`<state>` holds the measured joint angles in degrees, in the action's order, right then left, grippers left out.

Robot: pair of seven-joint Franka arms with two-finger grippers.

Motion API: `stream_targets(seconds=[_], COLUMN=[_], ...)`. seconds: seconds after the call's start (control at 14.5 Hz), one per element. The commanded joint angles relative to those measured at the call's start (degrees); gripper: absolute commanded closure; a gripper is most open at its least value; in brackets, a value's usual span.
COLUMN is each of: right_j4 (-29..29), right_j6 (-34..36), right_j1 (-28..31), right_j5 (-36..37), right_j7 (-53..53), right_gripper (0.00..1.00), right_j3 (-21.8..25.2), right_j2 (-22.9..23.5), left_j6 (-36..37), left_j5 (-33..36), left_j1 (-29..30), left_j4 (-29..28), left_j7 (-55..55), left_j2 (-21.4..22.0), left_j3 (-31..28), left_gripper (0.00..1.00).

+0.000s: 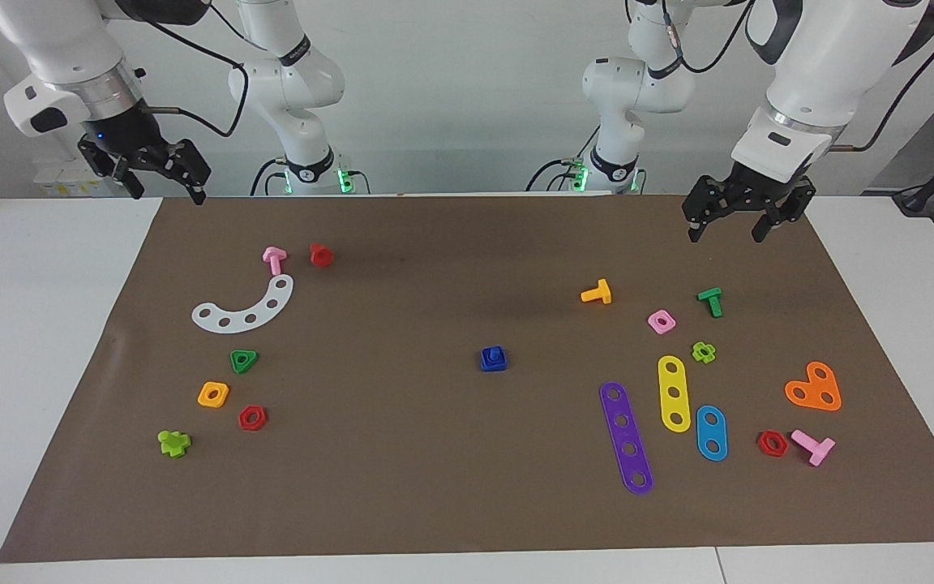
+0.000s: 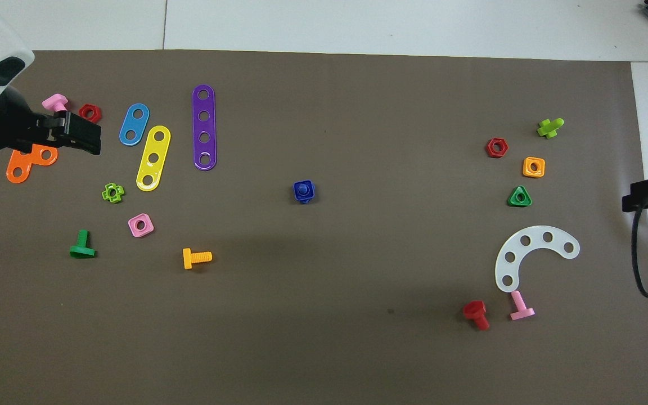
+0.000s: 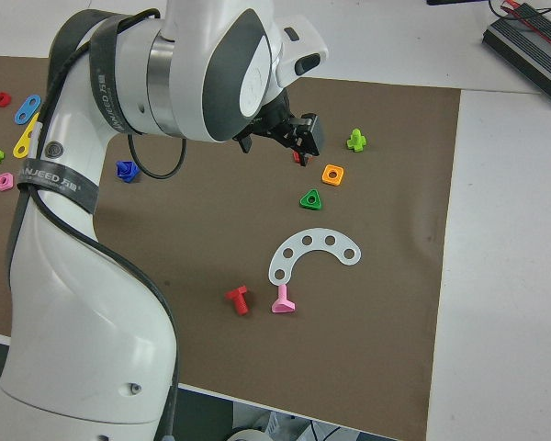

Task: Unscrew and place screws in storage area
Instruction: 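Move the left gripper over the blue nut on the bolt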

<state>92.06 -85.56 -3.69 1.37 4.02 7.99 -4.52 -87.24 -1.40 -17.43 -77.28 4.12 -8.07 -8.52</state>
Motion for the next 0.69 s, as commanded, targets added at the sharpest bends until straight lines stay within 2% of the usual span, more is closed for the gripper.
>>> stream_targets(seconds=[0.0, 0.21, 0.34, 0.48, 0.62], right_j4=[1.36, 1.37, 1.37, 1.37, 1.37], right_j6=[0.31, 0.22, 0.31, 0.22, 0.22], right_j1=[0.09, 0.0, -0.17, -0.17, -0.17], right_j5=[-0.84, -0.93, -0.84, -0.93, -0.84], right_j7=[0.38, 0.38, 0.38, 0.38, 0.46], right_gripper=[0.0, 0.0, 0.0, 0.0, 0.0], right_j3=[-0.16, -0.16, -0.16, -0.16, -0.16], right_j2=[-1.28, -1.28, -1.28, -1.28, -1.28], left_j6=[-0.12, -0.29, -1.08, -4.93, -8.19], left_j5=[0.96, 0.96, 0.96, 0.26, -2.02], left_j1=[0.55, 0.55, 0.03, -0.5, -2.95], left_j4=[-2.78, -3.92, -6.64, -11.29, -13.85], left_j7=[-0.6, -0.6, -0.6, 0.1, 3.15], left_j2=[2.27, 2.89, 4.11, 5.95, 5.62], left_j3=[0.61, 0.61, 0.7, 1.49, 2.02], left_gripper=[0.0, 0.0, 0.0, 0.0, 0.0])
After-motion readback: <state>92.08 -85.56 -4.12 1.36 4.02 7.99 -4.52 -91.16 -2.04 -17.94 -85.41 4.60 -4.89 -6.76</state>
